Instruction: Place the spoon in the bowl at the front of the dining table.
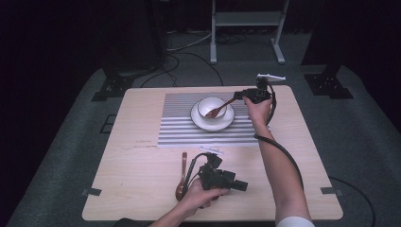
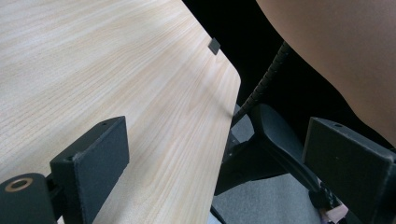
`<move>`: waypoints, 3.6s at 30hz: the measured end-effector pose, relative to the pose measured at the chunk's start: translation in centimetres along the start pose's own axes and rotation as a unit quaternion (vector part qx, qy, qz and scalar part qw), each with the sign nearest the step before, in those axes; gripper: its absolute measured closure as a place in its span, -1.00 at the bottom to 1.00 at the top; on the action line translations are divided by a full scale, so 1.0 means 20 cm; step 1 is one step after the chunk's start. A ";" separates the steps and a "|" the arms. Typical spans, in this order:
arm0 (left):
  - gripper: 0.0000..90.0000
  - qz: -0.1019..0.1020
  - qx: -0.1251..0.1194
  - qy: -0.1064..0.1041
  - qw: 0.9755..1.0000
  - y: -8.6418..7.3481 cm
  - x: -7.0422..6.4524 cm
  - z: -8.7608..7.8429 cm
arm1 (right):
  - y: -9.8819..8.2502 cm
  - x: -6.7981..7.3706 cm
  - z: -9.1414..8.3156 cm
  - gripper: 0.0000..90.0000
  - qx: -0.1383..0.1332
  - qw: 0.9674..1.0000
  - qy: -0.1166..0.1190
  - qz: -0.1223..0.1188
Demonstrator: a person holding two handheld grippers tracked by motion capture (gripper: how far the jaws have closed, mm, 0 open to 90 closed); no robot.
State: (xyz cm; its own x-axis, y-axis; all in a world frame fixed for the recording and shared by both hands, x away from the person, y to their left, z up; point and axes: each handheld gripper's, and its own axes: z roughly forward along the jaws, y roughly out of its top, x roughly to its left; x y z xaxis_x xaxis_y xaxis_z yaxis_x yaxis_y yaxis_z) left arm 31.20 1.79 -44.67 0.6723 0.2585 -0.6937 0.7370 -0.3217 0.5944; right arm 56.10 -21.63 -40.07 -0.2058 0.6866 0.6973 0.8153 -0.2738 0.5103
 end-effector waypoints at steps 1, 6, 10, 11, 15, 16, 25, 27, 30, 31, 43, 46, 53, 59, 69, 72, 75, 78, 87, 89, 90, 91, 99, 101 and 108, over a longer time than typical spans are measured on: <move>-0.87 0.000 0.000 0.000 1.000 0.00 0.00 0.00 | 0.00 0.00 0.00 0.58 0.001 1.000 0.001 0.000; -0.87 -0.001 0.001 0.000 1.000 0.00 0.00 0.00 | -0.01 -0.02 -0.01 0.52 0.008 1.000 0.003 0.001; -0.87 -0.002 0.001 0.000 1.000 0.00 0.00 0.00 | -0.02 -0.02 -0.01 0.47 0.011 1.000 0.005 -0.001; -0.87 -0.002 0.000 0.000 1.000 0.00 0.00 0.00 | -0.02 -0.03 -0.01 0.46 0.012 1.000 0.004 -0.004; -0.87 -0.002 -0.001 0.000 1.000 0.00 0.00 0.00 | -0.03 -0.03 -0.02 0.41 0.015 1.000 0.006 -0.006; -0.87 -0.002 -0.001 0.000 1.000 0.00 0.00 0.00 | -0.03 -0.03 -0.02 0.40 0.016 1.000 0.006 -0.007; -0.87 -0.002 0.001 -0.001 1.000 0.00 0.00 0.01 | -0.03 -0.03 -0.05 0.23 0.024 1.000 0.010 -0.016; -0.87 -0.002 0.001 0.000 1.000 0.00 0.00 0.01 | -0.04 -0.03 -0.06 0.17 0.025 0.999 0.008 -0.020; -0.87 -0.002 0.000 0.001 1.000 0.00 0.00 0.01 | -0.04 -0.03 -0.08 0.10 0.025 0.999 0.010 -0.021; -0.87 -0.002 0.000 0.000 1.000 0.00 0.00 0.00 | -0.04 -0.03 -0.08 0.07 0.026 0.999 0.011 -0.022; -0.87 -0.001 -0.001 -0.001 1.000 0.00 0.00 0.01 | -0.09 -0.06 -0.13 -0.04 0.035 0.999 0.024 -0.024; -0.87 0.001 0.000 0.001 1.000 0.00 0.00 0.00 | -0.10 -0.06 -0.15 -0.05 0.039 0.999 0.029 -0.026; -0.87 -0.003 -0.008 0.004 1.000 0.01 0.00 -0.01 | -0.13 -0.06 -0.17 -0.08 0.054 0.997 0.038 -0.033; -0.87 -0.003 -0.003 0.004 1.000 0.00 0.00 0.00 | -0.16 -0.06 -0.21 -0.11 0.068 0.996 0.048 -0.040; -0.87 -0.002 -0.003 0.005 1.000 0.00 0.00 0.00 | -0.21 -0.06 -0.25 -0.14 0.089 0.993 0.054 -0.051; -0.87 -0.003 -0.005 0.005 1.000 0.00 0.01 0.00 | -0.22 -0.06 -0.27 -0.14 0.096 0.992 0.055 -0.055; -0.87 -0.002 -0.004 0.005 1.000 0.00 0.01 0.00 | -0.24 -0.06 -0.28 -0.15 0.103 0.991 0.053 -0.061; -0.87 -0.002 -0.004 0.005 1.000 0.00 0.01 0.00 | -0.25 -0.06 -0.30 -0.15 0.106 0.991 0.049 -0.067; -0.87 -0.003 -0.006 0.004 1.000 0.00 0.01 -0.01 | -0.29 -0.06 -0.32 -0.15 0.117 0.989 0.048 -0.075; -0.87 -0.005 -0.007 0.004 1.000 0.00 0.01 -0.01 | -0.29 -0.06 -0.33 -0.15 0.119 0.989 0.049 -0.075; -0.87 -0.006 -0.008 0.004 1.000 0.00 0.01 -0.01 | -0.30 -0.07 -0.33 -0.15 0.119 0.989 0.049 -0.076; -0.87 -0.006 -0.008 0.004 1.000 0.00 0.01 0.00 | -0.30 -0.07 -0.34 -0.15 0.120 0.989 0.050 -0.076; -0.87 -0.006 -0.006 0.004 1.000 0.00 0.02 0.00 | -0.34 -0.08 -0.37 -0.16 0.128 0.987 0.052 -0.080; -0.87 -0.006 -0.006 0.004 1.000 0.00 0.02 -0.01 | -0.35 -0.09 -0.38 -0.16 0.129 0.987 0.053 -0.081; -0.87 -0.007 -0.005 0.006 1.000 0.00 0.02 -0.01 | -0.38 -0.09 -0.41 -0.16 0.132 0.986 0.061 -0.080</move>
State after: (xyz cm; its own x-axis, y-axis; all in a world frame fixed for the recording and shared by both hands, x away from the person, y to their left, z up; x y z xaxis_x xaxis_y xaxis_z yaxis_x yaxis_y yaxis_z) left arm 31.41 2.02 -44.92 0.6631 0.2731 -0.6969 0.7466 -0.3088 0.5893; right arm 45.80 -26.40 -41.07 -0.3939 0.6169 0.6814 0.8762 0.0281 0.4811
